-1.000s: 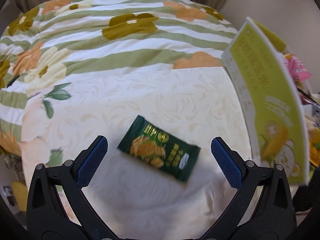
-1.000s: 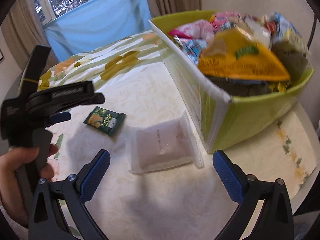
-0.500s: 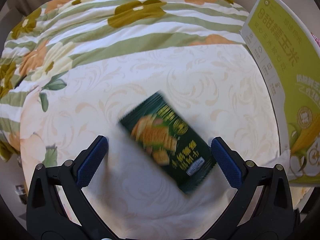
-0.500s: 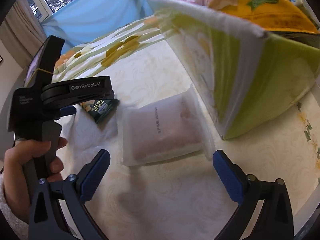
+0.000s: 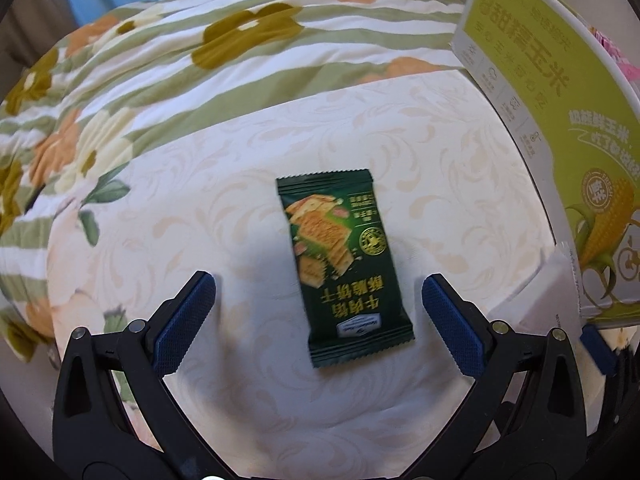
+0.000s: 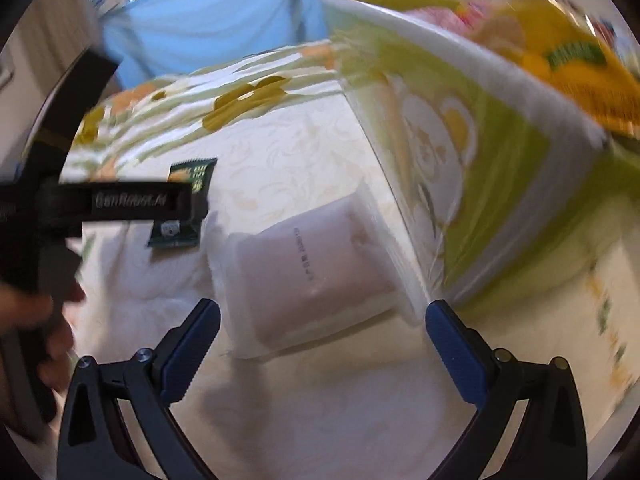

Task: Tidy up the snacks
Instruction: 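Grasp the dark green cracker packet with the left tool while the right tool grasps the white packet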

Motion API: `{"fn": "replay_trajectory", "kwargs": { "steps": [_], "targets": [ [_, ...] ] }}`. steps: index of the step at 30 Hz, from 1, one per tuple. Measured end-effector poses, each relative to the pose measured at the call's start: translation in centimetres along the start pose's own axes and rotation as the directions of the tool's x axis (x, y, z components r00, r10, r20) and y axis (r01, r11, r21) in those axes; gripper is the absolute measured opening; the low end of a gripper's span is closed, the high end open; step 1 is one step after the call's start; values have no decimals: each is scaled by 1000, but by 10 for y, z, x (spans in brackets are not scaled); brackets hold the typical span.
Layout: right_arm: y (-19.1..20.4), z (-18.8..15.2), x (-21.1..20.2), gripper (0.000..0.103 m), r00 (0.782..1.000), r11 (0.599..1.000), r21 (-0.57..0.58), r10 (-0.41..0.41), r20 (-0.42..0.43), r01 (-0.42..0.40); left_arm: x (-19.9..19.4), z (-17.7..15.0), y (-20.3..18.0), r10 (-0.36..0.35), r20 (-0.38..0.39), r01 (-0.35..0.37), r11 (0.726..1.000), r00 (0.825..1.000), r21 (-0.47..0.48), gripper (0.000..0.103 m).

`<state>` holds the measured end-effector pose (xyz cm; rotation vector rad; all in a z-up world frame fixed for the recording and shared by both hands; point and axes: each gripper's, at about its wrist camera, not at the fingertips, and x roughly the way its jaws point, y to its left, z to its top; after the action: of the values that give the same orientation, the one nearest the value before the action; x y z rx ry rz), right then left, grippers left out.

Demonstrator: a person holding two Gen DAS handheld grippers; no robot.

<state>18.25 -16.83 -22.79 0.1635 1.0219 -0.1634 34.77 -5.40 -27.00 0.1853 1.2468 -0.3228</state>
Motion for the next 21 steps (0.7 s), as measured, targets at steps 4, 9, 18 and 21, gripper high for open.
{"fn": "replay_trajectory", "kwargs": {
  "steps": [4,9,18,21],
  "targets": [
    [13,-4,-2,102,997,986,-155,-50,53,58,6,3,-6,9,-9,-8,1000,1000,25,95],
    [18,0,4,102,999,983,-182,-23,49,32,4,6,-10,7,4,-7,998,1000,66,82],
    [32,5,7,103,998,977,-207,55,24,-48,-3,5,3,-5,-3,5,995,1000,96,58],
    [34,3,5,103,998,975,-223,6,59,7,-4,4,7,-9,-3,10,994,1000,110,53]
  ]
}}
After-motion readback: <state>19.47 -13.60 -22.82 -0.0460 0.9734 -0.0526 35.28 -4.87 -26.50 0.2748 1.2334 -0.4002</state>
